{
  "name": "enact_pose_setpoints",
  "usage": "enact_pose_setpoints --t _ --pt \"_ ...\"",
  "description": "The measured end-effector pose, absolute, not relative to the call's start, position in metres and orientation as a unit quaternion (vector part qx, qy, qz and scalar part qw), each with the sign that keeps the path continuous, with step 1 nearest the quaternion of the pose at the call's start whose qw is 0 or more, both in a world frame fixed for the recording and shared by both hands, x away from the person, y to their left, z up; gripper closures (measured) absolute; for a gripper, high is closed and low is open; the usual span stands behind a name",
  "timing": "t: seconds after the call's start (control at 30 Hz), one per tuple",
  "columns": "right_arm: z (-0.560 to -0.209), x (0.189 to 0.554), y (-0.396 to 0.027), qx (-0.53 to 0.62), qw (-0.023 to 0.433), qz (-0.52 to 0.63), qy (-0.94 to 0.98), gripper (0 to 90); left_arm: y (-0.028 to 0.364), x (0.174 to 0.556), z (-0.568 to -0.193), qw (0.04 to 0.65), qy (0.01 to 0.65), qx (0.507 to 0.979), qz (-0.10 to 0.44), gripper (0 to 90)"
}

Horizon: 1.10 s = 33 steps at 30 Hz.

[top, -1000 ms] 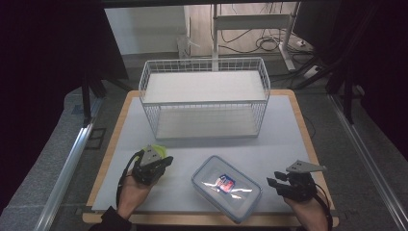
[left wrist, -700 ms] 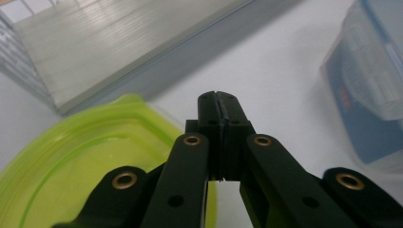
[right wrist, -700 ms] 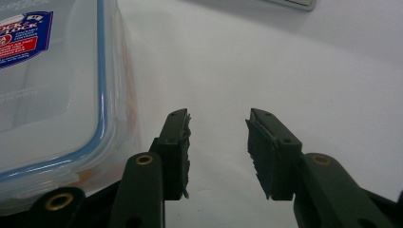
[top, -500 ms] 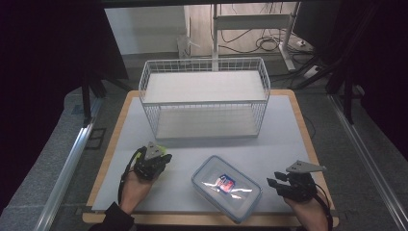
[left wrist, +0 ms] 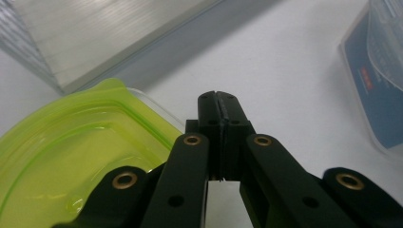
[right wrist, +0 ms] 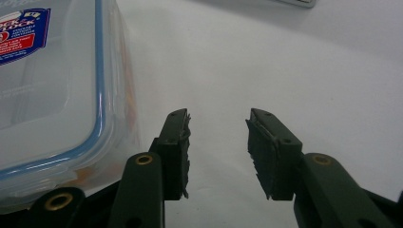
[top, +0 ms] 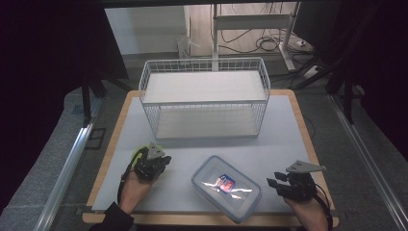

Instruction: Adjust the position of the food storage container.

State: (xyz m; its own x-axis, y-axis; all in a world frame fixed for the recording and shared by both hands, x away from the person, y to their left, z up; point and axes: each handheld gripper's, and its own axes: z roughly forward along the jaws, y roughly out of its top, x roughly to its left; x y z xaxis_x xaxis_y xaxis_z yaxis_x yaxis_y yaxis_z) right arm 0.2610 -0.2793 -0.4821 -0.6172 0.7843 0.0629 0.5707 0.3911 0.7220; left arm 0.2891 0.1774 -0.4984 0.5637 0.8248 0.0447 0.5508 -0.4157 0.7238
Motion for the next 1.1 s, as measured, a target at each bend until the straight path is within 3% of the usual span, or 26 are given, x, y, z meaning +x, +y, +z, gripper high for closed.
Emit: enact_pose_setpoints --t 0.63,0.73,0.93,1.1 --pt "-0.482 0.261 -0.28 0.414 0.145 0.366 0.821 58.4 0.196 0.289 -0.502 0.334 0.438 0.812 0.193 90.0" --pt "-0.48 0.258 -0.281 0.412 0.147 0.367 0.821 63.8 0.187 0.285 -0.5 0.35 0.418 0.818 0.184 90.0" --pt "-0.479 0.244 -0.28 0.402 0.125 0.356 0.834 84.7 0.162 0.277 -0.501 0.378 0.376 0.831 0.16 90.0" --pt "-0.483 0.223 -0.271 0.389 0.093 0.348 0.848 89.6 0.146 0.278 -0.507 0.383 0.359 0.839 0.141 90.0"
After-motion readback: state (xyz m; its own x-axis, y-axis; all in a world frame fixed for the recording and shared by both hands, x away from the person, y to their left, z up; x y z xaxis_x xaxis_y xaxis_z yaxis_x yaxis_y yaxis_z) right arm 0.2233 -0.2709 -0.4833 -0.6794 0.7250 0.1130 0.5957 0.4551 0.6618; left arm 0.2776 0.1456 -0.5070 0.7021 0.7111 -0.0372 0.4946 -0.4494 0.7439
